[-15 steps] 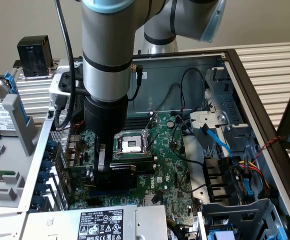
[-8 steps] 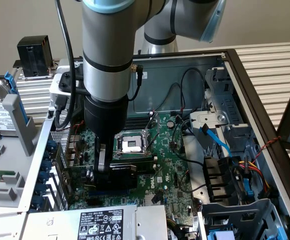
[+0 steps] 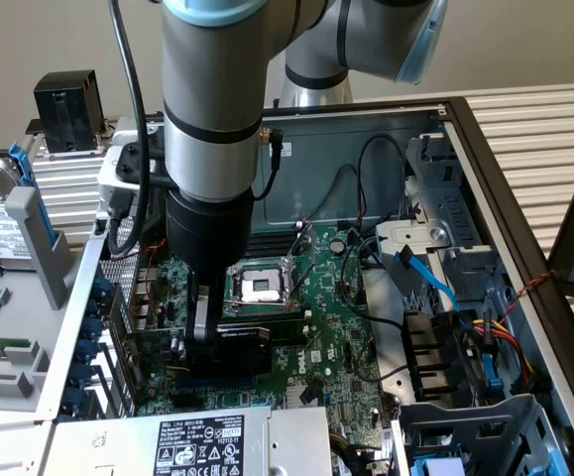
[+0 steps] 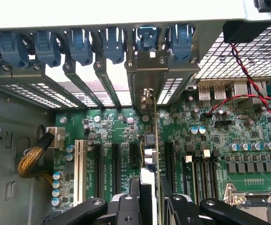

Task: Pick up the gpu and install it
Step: 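Insert the gpu into the slot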

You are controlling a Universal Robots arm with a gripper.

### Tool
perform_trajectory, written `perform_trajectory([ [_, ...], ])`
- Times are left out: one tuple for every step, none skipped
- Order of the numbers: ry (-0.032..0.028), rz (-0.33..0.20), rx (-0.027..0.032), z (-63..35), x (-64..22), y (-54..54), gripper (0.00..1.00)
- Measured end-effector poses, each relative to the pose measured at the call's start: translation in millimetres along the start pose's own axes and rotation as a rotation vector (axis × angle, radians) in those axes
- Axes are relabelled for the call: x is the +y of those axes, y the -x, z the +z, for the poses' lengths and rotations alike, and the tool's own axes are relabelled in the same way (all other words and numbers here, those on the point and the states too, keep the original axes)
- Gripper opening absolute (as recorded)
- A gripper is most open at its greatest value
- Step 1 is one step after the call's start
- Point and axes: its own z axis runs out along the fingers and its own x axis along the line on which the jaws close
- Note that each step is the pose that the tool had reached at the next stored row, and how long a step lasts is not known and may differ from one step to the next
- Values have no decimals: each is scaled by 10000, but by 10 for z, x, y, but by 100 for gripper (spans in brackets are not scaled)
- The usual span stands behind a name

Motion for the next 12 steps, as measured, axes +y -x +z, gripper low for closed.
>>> perform_trajectory([
  [0,0,-1,1,4,0,27],
  [0,0,0,1,6,-1,27],
  [0,0,0,1,7,0,27],
  [0,-1,0,1,7,0,27],
  [1,-1,1,1,7,-1,27],
  [0,1,1,1,8,-1,27],
  [1,1,1,1,8,-1,27],
  [1,1,1,1,8,-1,27],
  [1,1,1,1,8,-1,27],
  [2,1,3,1,8,-1,27],
  [2,1,3,1,8,-1,27],
  [3,1,4,1,8,-1,27],
])
